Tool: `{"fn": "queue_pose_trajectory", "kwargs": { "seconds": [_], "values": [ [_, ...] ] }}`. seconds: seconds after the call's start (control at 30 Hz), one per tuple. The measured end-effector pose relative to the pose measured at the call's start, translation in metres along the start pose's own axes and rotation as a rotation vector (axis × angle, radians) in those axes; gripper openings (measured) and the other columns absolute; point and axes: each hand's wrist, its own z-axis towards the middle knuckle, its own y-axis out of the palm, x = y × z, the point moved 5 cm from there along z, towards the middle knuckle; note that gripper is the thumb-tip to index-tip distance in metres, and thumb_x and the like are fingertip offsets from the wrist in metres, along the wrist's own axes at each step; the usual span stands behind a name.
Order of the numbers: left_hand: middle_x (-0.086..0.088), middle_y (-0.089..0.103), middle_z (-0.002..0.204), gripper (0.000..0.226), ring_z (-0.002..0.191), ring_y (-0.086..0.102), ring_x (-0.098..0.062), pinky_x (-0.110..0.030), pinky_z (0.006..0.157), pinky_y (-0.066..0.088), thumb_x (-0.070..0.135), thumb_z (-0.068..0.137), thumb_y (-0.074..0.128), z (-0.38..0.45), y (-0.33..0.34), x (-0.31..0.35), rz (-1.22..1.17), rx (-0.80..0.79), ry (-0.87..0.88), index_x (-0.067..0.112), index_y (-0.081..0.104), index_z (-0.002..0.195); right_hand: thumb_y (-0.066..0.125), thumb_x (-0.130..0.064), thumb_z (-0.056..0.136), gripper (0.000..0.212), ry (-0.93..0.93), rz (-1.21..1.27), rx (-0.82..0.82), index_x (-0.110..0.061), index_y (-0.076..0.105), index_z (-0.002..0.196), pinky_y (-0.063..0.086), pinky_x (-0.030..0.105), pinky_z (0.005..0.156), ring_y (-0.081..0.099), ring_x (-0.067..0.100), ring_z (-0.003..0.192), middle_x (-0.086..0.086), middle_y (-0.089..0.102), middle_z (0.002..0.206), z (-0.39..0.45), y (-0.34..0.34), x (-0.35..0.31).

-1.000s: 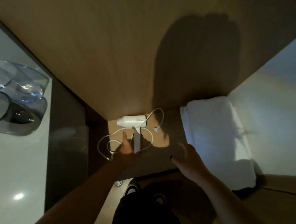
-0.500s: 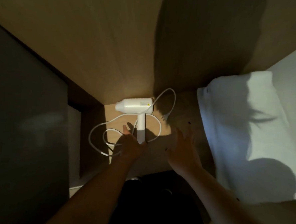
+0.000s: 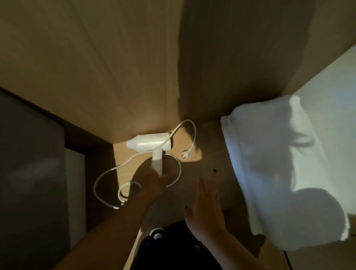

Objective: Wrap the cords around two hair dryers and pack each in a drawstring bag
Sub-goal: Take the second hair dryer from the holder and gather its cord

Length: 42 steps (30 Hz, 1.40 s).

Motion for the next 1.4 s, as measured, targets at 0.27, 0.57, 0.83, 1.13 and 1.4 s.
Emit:
{"fn": "queue_pose_trajectory", "kwargs": {
  "seconds": [0.27,0.57,0.83,1.13,1.4],
  "values": [
    [-0.004,0.061,0.092,0.045,0.081,0.065,-0.029,-0.042,0.065,0.055,0.041,0.076,0.067,-0.048,-0.055,0.025,-0.063,-0.079,0.058,0.021,0.054,0.114,0.057,-0.031,0.094,0.084,-0.122,0.008,0.055,-0.03,-0.005,0.15,0.018,0.03,0.118,-0.01,0.009,0.142,-0.015,-0.012,0.149,-0.059,-0.097,-0.049],
    [-0.007,0.052,0.068,0.011,0.053,0.049,-0.015,-0.027,0.051,0.041,0.014,0.097,0.052,-0.181,-0.116,0.112,-0.335,-0.294,0.083,0.003,0.053,0.098,0.048,-0.039,0.099,0.058,0.212,0.495,-0.093,-0.01,0.031,0.146,0.048,0.015,0.09,0.049,0.024,0.124,0.007,0.049,0.133,-0.094,-0.163,-0.056],
    [-0.005,0.05,0.062,0.022,0.048,0.044,-0.012,-0.026,0.048,0.037,0.019,0.099,0.044,-0.264,-0.202,0.197,-0.663,-0.397,0.245,0.002,0.056,0.091,0.054,-0.037,0.097,0.067,0.146,0.498,0.074,-0.015,0.021,0.151,0.044,0.021,0.069,0.056,0.013,0.094,0.007,0.053,0.132,-0.124,-0.231,-0.086],
    [-0.007,0.046,0.064,0.019,0.047,0.042,-0.014,-0.029,0.05,0.03,0.027,0.074,0.054,-0.341,-0.288,0.287,-0.817,-0.324,0.513,0.009,0.053,0.081,0.043,-0.03,0.102,0.034,-0.049,0.591,0.209,-0.006,0.063,0.116,0.042,0.041,0.103,0.056,0.028,0.115,0.014,0.062,0.124,-0.18,-0.346,-0.15],
    [-0.006,0.053,0.073,0.001,0.059,0.054,-0.013,-0.024,0.053,0.045,0.013,0.093,0.047,-0.399,-0.324,0.339,-0.538,-0.073,0.84,0.013,0.047,0.094,0.043,-0.038,0.101,0.036,-0.355,0.685,0.285,-0.013,0.066,0.114,0.047,0.03,0.091,0.06,0.013,0.107,-0.002,0.067,0.111,-0.248,-0.432,-0.229]
  ]
}}
